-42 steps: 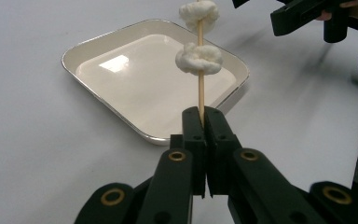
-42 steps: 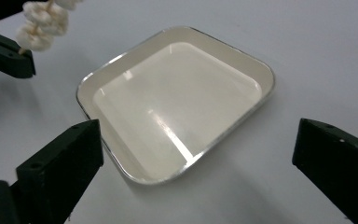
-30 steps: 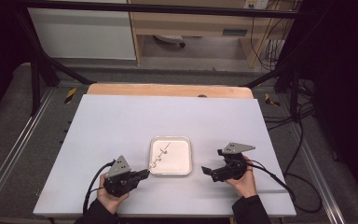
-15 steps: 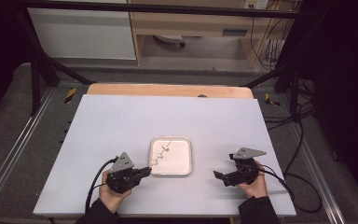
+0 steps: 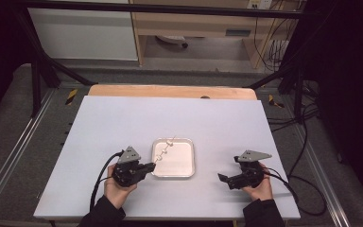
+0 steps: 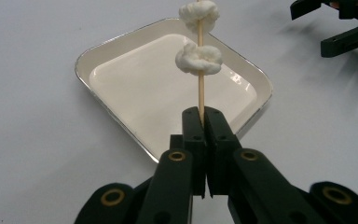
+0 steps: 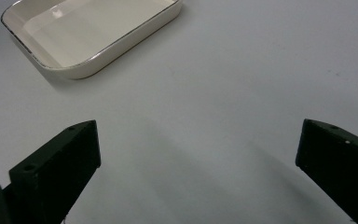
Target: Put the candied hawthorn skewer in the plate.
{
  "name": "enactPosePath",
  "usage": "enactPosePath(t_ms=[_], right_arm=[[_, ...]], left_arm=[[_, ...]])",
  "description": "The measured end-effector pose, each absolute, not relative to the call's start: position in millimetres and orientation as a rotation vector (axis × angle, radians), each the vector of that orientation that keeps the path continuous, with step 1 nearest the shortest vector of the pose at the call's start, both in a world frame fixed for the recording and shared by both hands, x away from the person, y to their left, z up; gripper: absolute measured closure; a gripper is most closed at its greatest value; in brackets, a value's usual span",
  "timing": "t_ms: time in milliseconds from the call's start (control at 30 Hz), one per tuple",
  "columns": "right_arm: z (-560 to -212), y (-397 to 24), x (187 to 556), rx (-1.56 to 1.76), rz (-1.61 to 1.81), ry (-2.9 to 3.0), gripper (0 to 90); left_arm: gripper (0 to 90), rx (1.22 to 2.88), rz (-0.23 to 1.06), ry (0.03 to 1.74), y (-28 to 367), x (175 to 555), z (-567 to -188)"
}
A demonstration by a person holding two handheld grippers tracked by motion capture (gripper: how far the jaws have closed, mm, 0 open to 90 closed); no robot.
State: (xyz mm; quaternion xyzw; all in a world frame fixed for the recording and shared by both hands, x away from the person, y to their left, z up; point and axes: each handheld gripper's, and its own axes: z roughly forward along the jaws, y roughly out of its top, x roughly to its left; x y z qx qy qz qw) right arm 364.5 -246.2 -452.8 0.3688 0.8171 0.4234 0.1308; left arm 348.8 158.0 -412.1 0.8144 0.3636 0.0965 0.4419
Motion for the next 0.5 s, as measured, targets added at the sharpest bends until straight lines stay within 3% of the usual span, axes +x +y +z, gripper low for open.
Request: enactPosePath(t_ms=[500], right_arm=[[-454, -248, 364, 1.074, 1.236, 2.374, 0.6]], left_arm=[[88.0, 2.077, 0.258, 0.982, 138, 367, -414]])
